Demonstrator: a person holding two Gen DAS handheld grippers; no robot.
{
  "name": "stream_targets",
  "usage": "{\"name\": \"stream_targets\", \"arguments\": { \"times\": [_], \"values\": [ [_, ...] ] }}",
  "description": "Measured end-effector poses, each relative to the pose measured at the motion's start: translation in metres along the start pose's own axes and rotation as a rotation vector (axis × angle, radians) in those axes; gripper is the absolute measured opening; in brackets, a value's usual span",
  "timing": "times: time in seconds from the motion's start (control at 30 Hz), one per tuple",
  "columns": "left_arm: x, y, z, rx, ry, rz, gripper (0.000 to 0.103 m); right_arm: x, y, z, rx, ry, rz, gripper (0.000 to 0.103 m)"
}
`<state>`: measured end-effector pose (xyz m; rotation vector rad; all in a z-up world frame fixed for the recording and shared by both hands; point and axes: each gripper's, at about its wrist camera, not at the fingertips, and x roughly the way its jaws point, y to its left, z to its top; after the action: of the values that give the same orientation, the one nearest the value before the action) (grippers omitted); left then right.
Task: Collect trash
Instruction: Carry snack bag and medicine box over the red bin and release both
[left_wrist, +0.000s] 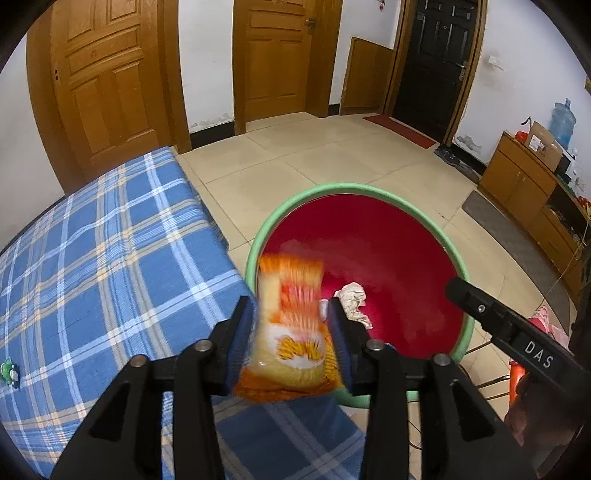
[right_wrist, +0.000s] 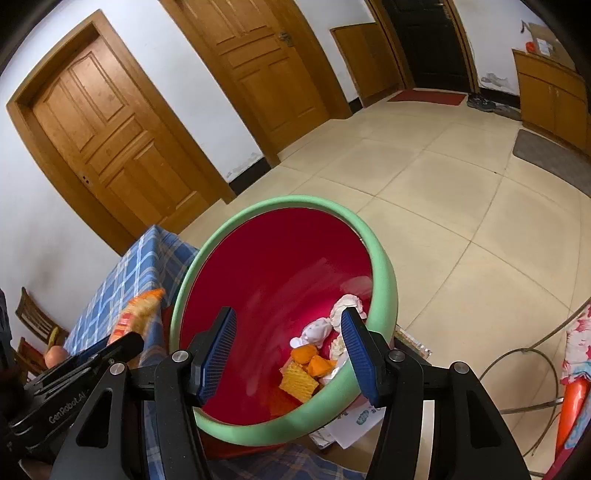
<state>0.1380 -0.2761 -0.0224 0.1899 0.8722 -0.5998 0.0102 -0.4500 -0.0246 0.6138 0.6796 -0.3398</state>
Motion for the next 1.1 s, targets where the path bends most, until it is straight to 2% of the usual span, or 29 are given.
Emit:
{"name": "stream_targets", "arguments": {
  "times": [0.07, 0.53, 1.1],
  "values": [
    [-0.001, -0.002, 0.001, 0.003, -0.007, 0.006, 0.055, -0.001, -0.002, 0.000, 0.005, -0.002, 0.000, 0.061],
    [-0.012, 0.006, -0.002, -0.022, -0.018, 0.020, 0.055, -0.005, 0.005, 0.002, -0.005, -0.015, 0.009, 0.061],
    [-0.046, 0.051, -0.020, -0.128, -0.048, 0.094, 0.055, -0.016, 0.043, -0.009, -0.076, -0.004, 0.064, 0.061]
  ]
}}
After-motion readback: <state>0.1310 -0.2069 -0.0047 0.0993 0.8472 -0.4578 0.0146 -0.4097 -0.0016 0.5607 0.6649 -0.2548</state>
